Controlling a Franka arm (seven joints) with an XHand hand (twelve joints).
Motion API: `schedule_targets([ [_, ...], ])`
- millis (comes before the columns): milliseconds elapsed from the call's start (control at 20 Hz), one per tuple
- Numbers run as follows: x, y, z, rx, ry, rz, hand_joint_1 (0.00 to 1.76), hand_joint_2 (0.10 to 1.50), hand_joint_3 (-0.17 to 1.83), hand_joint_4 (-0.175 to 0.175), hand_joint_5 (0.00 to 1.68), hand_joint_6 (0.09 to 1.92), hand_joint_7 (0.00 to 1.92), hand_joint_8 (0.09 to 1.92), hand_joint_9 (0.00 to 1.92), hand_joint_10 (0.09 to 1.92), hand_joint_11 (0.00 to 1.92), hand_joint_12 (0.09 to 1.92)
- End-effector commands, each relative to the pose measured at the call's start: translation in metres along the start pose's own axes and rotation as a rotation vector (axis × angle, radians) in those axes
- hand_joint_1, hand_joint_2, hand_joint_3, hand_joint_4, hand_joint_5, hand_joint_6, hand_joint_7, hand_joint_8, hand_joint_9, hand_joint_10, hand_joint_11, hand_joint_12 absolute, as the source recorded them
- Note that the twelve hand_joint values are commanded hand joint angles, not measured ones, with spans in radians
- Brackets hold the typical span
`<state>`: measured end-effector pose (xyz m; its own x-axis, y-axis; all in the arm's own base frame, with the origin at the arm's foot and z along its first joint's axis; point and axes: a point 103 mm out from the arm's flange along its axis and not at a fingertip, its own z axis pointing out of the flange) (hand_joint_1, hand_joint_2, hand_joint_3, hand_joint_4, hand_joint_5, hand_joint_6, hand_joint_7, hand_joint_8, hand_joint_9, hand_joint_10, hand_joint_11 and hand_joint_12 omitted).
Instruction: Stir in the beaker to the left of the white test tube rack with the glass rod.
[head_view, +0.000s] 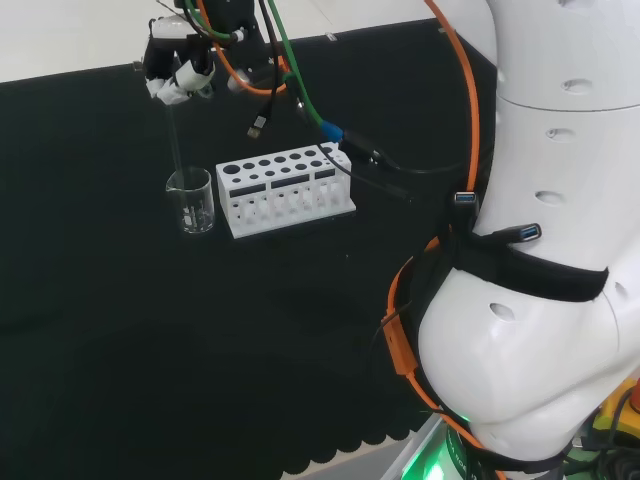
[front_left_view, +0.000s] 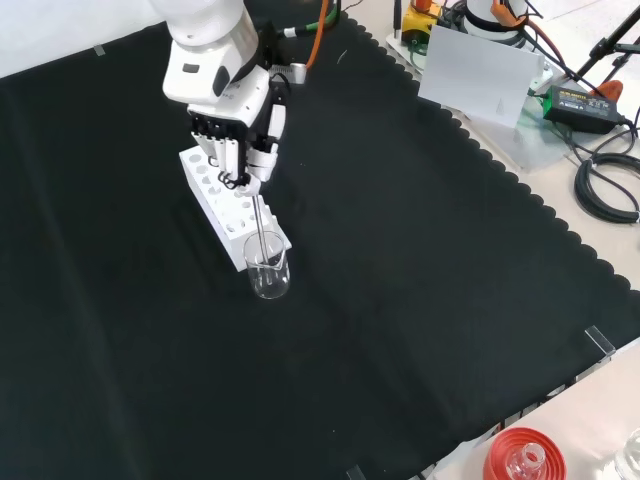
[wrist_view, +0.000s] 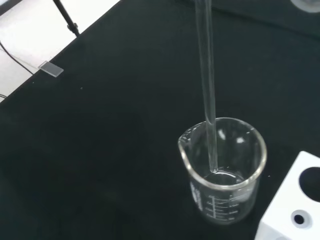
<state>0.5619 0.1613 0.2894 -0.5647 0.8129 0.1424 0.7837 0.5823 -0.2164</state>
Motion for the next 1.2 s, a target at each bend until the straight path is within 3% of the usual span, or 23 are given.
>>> schedule_targets([
  [50, -0.011, -0.010, -0.003, -0.010, -0.002, 0.020, 1.29, 1.13, -0.17, -0.175, 1.09, 0.83, 1.14, 0.84, 1.69, 0.51, 1.56, 0.65],
  [600, -0.009, -0.018, -0.007, -0.010, -0.010, 0.026, 1.29, 1.13, -0.17, -0.175, 1.09, 0.83, 1.14, 0.84, 1.69, 0.51, 1.56, 0.65],
  [900, 0.006, -0.037, -0.016, -0.027, -0.025, 0.016, 1.29, 1.13, -0.17, -0.175, 1.09, 0.83, 1.14, 0.84, 1.69, 0.51, 1.56, 0.65],
  [1200, 0.013, -0.032, -0.016, -0.011, -0.017, 0.003, 1.29, 1.13, -0.17, -0.175, 1.09, 0.83, 1.14, 0.84, 1.69, 0.51, 1.55, 0.65],
])
